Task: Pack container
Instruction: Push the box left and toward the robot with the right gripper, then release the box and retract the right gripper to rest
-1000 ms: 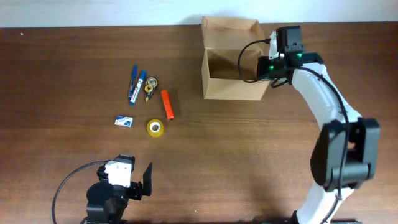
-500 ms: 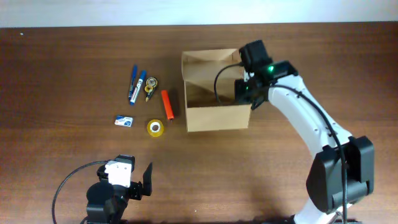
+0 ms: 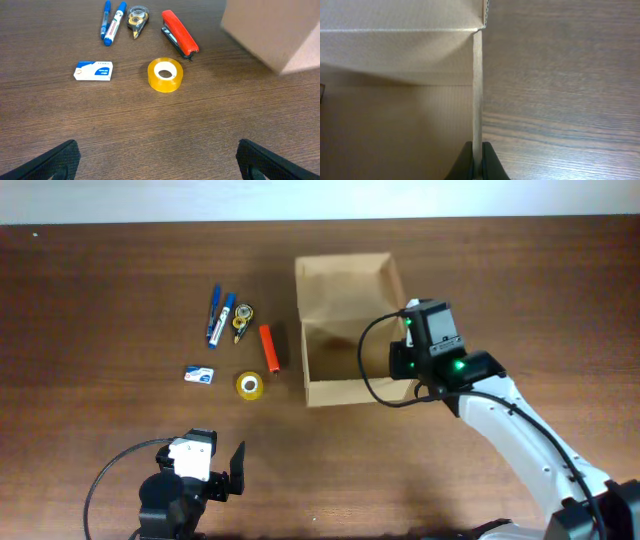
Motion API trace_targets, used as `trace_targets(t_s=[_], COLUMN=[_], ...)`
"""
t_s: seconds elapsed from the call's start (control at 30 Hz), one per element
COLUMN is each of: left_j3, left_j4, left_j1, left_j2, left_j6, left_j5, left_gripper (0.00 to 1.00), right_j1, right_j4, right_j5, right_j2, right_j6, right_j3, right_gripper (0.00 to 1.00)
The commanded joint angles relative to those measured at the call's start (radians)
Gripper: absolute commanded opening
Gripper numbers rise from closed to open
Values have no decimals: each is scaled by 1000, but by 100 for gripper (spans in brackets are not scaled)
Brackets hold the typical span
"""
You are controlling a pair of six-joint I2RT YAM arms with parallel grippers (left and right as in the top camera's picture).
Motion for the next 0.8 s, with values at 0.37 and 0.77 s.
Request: trace_targets(t_s=[0.37,0.77], left_j3=[-6,-6], left_j4=[2,2], left_j1=[6,6], left_j2=[-9,-9], left_j6=[-3,-3], left_j5=[-8,-8], left_gripper=[99,100], right_j1=[109,148], right_j4=[62,76], right_j5=[119,148], right_j2=[29,72], right_j6=[120,129], right_j3=[-17,-17], right_gripper=[4,4])
